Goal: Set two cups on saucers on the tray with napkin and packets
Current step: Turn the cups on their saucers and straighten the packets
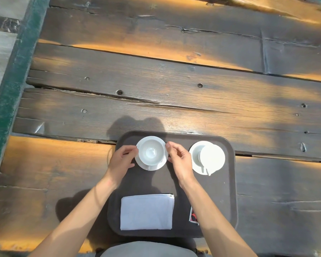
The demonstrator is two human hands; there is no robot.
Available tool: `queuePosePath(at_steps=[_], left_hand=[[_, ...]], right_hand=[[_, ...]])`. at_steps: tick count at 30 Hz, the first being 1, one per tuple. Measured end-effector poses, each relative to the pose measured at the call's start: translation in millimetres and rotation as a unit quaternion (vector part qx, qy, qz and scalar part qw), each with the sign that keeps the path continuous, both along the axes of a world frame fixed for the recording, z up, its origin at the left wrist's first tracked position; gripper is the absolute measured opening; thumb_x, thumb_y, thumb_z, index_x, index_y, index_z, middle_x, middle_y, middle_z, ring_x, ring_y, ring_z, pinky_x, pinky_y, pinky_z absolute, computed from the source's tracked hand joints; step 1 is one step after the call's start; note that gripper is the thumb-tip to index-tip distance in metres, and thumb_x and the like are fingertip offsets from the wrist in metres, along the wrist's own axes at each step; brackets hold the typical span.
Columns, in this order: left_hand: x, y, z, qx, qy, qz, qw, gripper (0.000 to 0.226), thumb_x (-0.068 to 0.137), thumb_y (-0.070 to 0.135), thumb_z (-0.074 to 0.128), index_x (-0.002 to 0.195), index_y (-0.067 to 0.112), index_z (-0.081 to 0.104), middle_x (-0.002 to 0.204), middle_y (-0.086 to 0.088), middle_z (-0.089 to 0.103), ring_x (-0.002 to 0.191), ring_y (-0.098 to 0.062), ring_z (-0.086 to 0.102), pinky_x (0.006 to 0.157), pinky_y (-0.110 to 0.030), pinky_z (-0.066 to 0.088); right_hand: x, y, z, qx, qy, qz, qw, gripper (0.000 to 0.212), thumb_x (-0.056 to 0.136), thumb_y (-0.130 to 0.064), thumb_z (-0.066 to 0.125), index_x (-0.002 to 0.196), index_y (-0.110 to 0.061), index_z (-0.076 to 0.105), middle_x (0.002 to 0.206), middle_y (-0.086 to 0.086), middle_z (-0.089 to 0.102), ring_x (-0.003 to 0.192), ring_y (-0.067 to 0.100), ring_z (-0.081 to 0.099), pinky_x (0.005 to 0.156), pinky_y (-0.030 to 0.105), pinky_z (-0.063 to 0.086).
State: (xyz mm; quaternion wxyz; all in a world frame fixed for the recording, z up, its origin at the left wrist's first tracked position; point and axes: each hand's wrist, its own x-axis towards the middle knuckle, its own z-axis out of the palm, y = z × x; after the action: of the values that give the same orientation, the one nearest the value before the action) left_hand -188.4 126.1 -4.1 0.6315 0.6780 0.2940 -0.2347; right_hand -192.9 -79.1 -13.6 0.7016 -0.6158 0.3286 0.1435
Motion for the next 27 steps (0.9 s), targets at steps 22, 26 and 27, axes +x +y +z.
queuePosePath(at_steps=[22, 26, 27], left_hand=[[2, 8, -13, -0.095, -0.005, -0.027, 0.995, 0.033, 0.096, 0.031, 0.066, 0.127, 0.02, 0.07, 0.127, 0.01, 0.07, 0.118, -0.005, 0.064, 0.087, -0.019, 0.056], [1, 8, -12, -0.094, -0.009, -0.023, 0.995, 0.03, 0.095, 0.028, 0.068, 0.123, 0.019, 0.072, 0.122, 0.01, 0.072, 0.112, -0.001, 0.067, 0.081, -0.016, 0.057], [1, 8, -12, -0.095, -0.009, -0.019, 0.995, 0.028, 0.095, 0.027, 0.068, 0.121, 0.019, 0.073, 0.12, 0.01, 0.073, 0.11, -0.001, 0.067, 0.08, -0.016, 0.057]], right_hand=[[-15, 8, 3, 0.021, 0.053, 0.005, 0.998, 0.024, 0.091, -0.039, 0.073, 0.108, -0.022, 0.076, 0.095, -0.017, 0.077, 0.091, -0.007, 0.068, 0.089, 0.031, 0.058], [-14, 8, 1, 0.011, 0.053, 0.009, 0.998, 0.027, 0.091, -0.042, 0.073, 0.109, -0.022, 0.076, 0.095, -0.018, 0.078, 0.089, -0.009, 0.068, 0.092, 0.035, 0.058], [-14, 8, 1, 0.01, 0.054, 0.01, 0.998, 0.027, 0.09, -0.043, 0.073, 0.108, -0.023, 0.076, 0.095, -0.017, 0.078, 0.088, -0.009, 0.068, 0.092, 0.036, 0.057]])
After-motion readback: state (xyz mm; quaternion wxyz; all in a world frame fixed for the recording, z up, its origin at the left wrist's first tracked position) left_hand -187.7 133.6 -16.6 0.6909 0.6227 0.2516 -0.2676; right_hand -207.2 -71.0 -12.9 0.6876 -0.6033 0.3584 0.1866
